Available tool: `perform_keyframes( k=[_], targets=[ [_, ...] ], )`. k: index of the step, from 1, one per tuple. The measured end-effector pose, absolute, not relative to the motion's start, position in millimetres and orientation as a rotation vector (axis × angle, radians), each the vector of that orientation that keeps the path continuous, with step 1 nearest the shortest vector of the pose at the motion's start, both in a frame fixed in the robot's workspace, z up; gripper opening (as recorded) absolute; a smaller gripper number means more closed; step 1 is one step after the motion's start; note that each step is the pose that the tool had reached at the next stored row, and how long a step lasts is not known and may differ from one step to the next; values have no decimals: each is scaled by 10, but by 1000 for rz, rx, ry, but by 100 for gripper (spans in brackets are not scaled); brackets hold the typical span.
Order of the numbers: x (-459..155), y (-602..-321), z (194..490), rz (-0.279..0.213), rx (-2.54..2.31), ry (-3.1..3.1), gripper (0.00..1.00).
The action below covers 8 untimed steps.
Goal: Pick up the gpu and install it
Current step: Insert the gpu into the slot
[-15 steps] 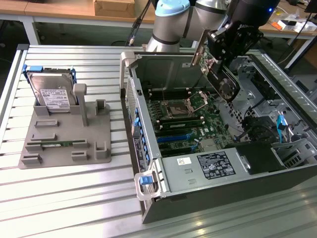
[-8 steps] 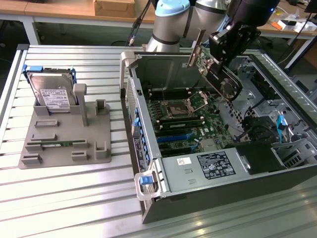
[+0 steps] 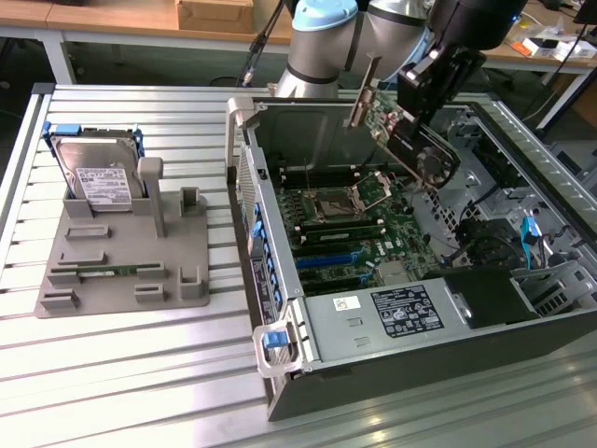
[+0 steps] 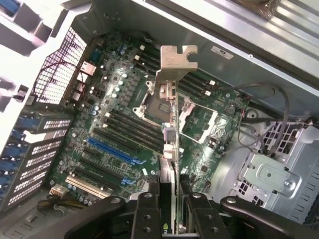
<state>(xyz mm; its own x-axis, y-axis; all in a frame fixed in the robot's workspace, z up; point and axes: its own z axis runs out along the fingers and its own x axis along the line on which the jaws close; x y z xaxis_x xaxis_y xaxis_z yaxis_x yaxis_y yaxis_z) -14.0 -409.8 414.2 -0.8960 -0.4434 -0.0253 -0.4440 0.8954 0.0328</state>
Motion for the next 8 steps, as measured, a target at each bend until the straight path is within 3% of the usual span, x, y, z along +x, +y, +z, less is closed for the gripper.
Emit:
perform_keyframes(
  k=[8],
  targets=[
    [-140,-4098,4140,61,-907,2992,26]
  ],
)
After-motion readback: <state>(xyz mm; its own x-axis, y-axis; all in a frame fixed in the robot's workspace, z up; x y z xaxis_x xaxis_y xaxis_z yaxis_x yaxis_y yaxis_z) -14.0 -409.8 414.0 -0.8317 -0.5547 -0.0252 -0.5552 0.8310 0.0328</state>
